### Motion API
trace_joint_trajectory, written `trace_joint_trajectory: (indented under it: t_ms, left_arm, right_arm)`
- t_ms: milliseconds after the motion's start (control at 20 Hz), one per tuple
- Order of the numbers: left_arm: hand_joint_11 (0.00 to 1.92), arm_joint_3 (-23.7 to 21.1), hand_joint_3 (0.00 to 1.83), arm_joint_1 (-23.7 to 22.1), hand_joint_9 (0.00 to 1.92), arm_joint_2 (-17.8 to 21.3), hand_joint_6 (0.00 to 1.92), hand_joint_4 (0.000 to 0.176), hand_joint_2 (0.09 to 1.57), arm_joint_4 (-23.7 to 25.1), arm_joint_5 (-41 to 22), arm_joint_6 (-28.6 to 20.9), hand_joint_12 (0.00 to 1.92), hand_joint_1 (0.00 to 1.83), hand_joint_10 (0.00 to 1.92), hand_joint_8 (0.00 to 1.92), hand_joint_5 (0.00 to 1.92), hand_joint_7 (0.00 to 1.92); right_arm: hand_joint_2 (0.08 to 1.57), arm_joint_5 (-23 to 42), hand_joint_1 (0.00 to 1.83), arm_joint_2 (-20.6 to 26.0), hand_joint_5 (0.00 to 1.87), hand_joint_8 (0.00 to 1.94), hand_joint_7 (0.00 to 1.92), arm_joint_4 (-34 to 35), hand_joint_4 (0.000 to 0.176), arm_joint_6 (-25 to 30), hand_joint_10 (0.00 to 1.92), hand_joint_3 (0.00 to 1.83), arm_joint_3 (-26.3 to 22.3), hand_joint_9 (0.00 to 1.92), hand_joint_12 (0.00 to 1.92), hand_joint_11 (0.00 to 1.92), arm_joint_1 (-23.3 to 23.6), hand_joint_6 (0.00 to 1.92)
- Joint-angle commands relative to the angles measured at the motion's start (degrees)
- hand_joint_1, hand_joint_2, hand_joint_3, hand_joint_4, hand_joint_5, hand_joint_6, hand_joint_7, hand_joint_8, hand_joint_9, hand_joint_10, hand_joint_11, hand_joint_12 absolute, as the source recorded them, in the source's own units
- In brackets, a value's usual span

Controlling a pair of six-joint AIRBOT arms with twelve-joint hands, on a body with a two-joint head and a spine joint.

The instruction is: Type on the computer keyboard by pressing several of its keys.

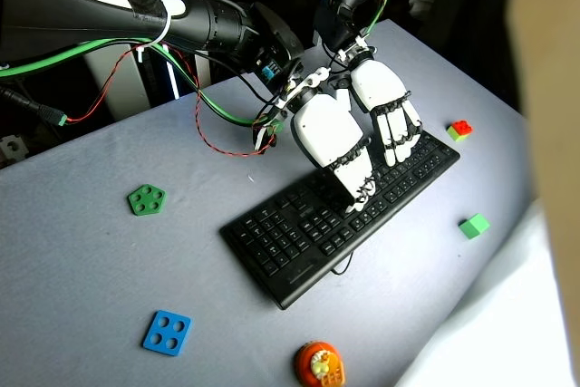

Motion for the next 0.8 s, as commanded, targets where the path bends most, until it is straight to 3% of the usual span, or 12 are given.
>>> trace_joint_trajectory:
  t_ms: [0, 100, 150, 250, 300, 350, 400, 450, 550, 650, 700, 750]
  left_arm:
    - [0.0, 0.3, 0.0, 0.1, 0.38, -0.1, 0.06, 0.0, 1.33, 2.3, -5.3, 0.1, 0.96, 0.21, 0.0, 0.0, 0.6, 0.43]
    - [0.0, 0.3, 0.0, 0.2, 0.36, 0.0, 0.1, 0.0, 1.33, 2.4, -5.3, -0.2, 0.88, 0.23, 0.0, 0.01, 0.73, 0.47]
    - [0.0, 0.2, 0.0, 0.2, 0.42, 0.1, 0.07, 0.0, 1.33, 2.4, -5.3, -0.2, 0.8, 0.26, 0.01, 0.03, 0.74, 0.62]
    - [0.0, 0.1, 0.0, 0.2, 0.6, 0.2, 0.01, 0.0, 1.31, 2.5, -5.3, -0.4, 0.81, 0.32, 0.04, 0.02, 0.49, 0.79]
    - [0.0, 0.1, 0.0, 0.2, 0.68, 0.2, 0.0, 0.01, 1.31, 2.5, -5.3, -0.5, 0.94, 0.32, 0.06, 0.01, 0.4, 0.81]
    - [0.0, 0.1, 0.0, 0.2, 0.72, 0.2, 0.0, 0.02, 1.32, 2.5, -5.3, -0.6, 1.04, 0.32, 0.06, 0.0, 0.36, 0.79]
    - [0.0, 0.1, 0.0, 0.2, 0.62, 0.2, 0.03, 0.0, 1.35, 2.5, -5.3, -0.6, 1.13, 0.22, 0.02, 0.0, 0.5, 0.63]
    - [0.0, 0.1, 0.0, 0.2, 0.54, 0.2, 0.07, 0.0, 1.36, 2.5, -5.3, -0.7, 1.14, 0.19, 0.0, 0.0, 0.61, 0.57]
    - [0.0, 0.1, 0.0, 0.2, 0.33, 0.3, 0.13, 0.0, 1.37, 2.5, -5.3, -0.7, 0.92, 0.2, 0.0, 0.0, 0.84, 0.49]
    - [0.0, 0.1, 0.0, 0.2, 0.32, 0.4, 0.11, 0.0, 1.37, 2.5, -5.3, -0.7, 0.67, 0.21, 0.0, 0.02, 0.88, 0.55]
    - [0.0, 0.2, 0.0, 0.2, 0.41, 0.4, 0.04, 0.0, 1.35, 2.5, -5.3, -0.7, 0.57, 0.22, 0.03, 0.05, 0.74, 0.7]
    - [0.0, 0.2, 0.0, 0.2, 0.51, 0.4, 0.01, 0.0, 1.33, 2.5, -5.3, -0.7, 0.66, 0.26, 0.04, 0.03, 0.59, 0.77]
  right_arm:
    - [1.37, 2.3, 0.45, 0.0, 0.75, 0.01, 0.52, -4.0, 0.0, 0.0, 0.0, 0.01, -0.4, 0.41, 1.02, 0.0, 0.0, 0.12]
    - [1.36, 3.3, 0.49, 0.0, 0.9, 0.02, 0.57, -4.0, 0.0, -0.3, 0.0, 0.0, -0.9, 0.39, 1.02, 0.0, 0.1, 0.17]
    - [1.36, 3.5, 0.48, 0.0, 0.89, 0.07, 0.75, -4.0, 0.0, -0.4, 0.06, 0.0, -1.1, 0.53, 1.12, 0.0, 0.2, 0.15]
    - [1.4, 3.7, 0.4, 0.0, 0.77, 0.06, 0.93, -4.0, 0.0, -0.4, 0.18, 0.01, -1.4, 0.86, 1.35, 0.0, 0.2, 0.07]
    - [1.41, 3.7, 0.38, 0.0, 0.74, 0.05, 0.97, -4.0, 0.0, -0.4, 0.22, 0.01, -1.5, 0.94, 1.42, 0.0, 0.2, 0.05]
    - [1.42, 3.2, 0.35, 0.0, 0.74, 0.04, 0.96, -4.0, 0.0, 0.2, 0.22, 0.01, -1.5, 0.96, 1.44, 0.02, 0.1, 0.04]
    - [1.42, 2.8, 0.36, 0.0, 0.86, 0.01, 0.84, -4.0, 0.0, 0.7, 0.14, 0.01, -1.5, 0.74, 1.54, 0.01, 0.0, 0.09]
    - [1.41, 2.2, 0.37, 0.0, 0.92, 0.0, 0.78, -4.0, 0.0, 1.2, 0.1, 0.0, -1.4, 0.64, 1.59, 0.0, -0.1, 0.11]
    - [1.39, 1.5, 0.42, 0.0, 1.09, 0.0, 0.68, -4.0, 0.0, 1.8, 0.03, 0.0, -1.2, 0.49, 1.61, 0.0, -0.2, 0.17]
    - [1.38, 0.7, 0.43, 0.0, 1.11, 0.01, 0.7, -4.0, 0.0, 2.3, 0.03, 0.0, -0.7, 0.49, 1.46, 0.0, -0.3, 0.17]
    - [1.39, 0.6, 0.44, 0.1, 1.01, 0.03, 0.78, -4.0, 0.0, 2.4, 0.1, 0.0, -0.7, 0.66, 1.33, 0.0, -0.4, 0.13]
    - [1.4, 0.3, 0.41, 0.1, 0.86, 0.05, 0.86, -4.0, 0.0, 2.5, 0.2, 0.0, -0.6, 0.86, 1.43, 0.0, -0.4, 0.06]
